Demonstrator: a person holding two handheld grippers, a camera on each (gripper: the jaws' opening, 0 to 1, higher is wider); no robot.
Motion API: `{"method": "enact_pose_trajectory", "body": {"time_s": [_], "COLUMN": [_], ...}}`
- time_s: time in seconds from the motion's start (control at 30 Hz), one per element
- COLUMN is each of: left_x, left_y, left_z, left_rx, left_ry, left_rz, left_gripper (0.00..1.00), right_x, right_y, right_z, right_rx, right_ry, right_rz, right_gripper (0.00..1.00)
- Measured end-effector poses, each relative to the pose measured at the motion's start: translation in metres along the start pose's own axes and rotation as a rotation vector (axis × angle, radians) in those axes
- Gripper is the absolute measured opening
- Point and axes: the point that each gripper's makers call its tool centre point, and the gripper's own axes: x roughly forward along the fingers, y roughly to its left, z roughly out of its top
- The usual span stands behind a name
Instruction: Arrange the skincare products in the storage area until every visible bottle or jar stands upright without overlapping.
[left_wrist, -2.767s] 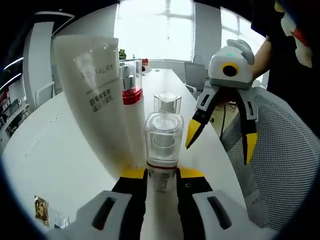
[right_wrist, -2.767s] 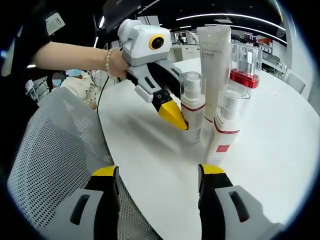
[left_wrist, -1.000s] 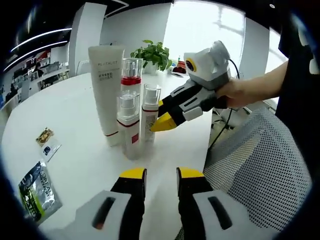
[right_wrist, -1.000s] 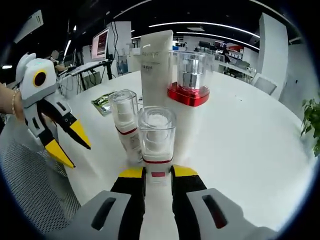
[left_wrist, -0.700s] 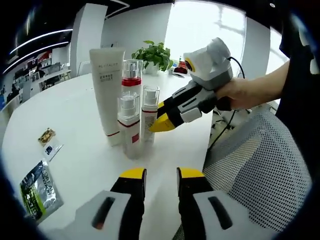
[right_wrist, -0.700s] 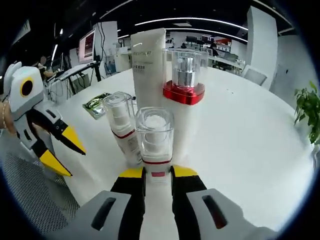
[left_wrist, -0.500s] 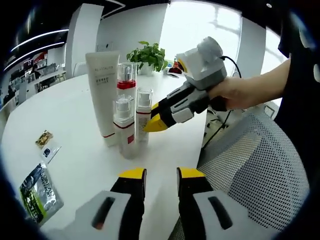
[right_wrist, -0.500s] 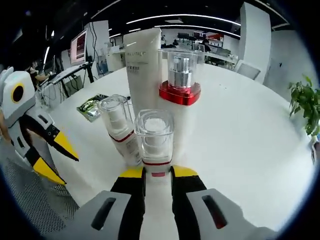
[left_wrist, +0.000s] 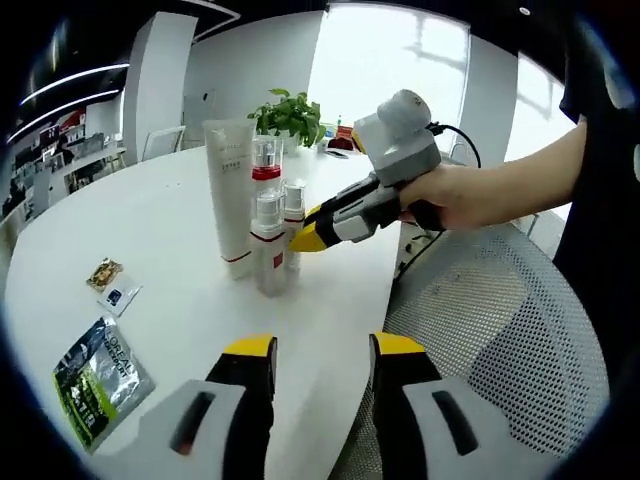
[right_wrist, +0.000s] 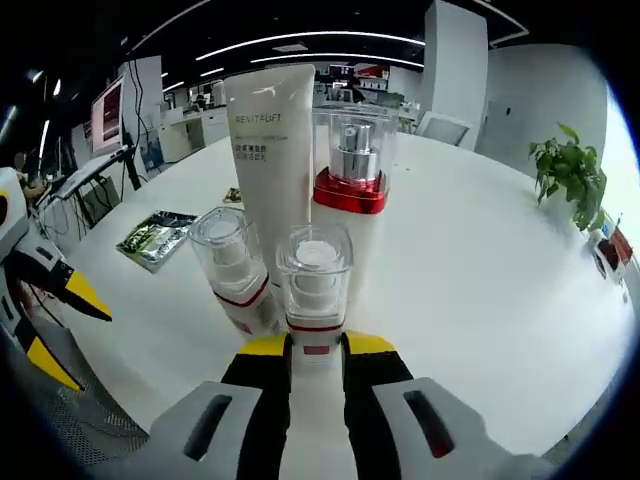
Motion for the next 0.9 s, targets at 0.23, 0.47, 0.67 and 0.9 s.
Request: {"method": "enact_pose_trajectory", "body": {"time_s": [0.23,0.47,0.67,0.9], "left_x": [-0.009,-0.012,-0.015,-0.028], "left_y": [0.003,0.006,0.012,0.021], "left_z": [-0.005,-0.005,-0.003,-0.003], "left_rx": [0.0,0.006,-0.014,-0.068], "left_ry": [0.009,0.01,-0.009,-0.045], "left_rz": [0.013,0.018,0.055,0.149], "left_gripper": [0.47,0.49,0.56,0.64], "right_x": [-0.002,-0.004,-0.013,-0.016], "right_y": [0.003,0.003,0.0,0.003], "right_z": [0.0,0.001,0.004,0.002], "right_rx": [0.044,0.049,-0.058,-0.302], "right_ry": [-0.011,-0.021,-0.034,-0.05], "right_rz": [-0.038,-0.042,0.073,0.317], "right_gripper": [0.19,0.2,0.28,0.34]}}
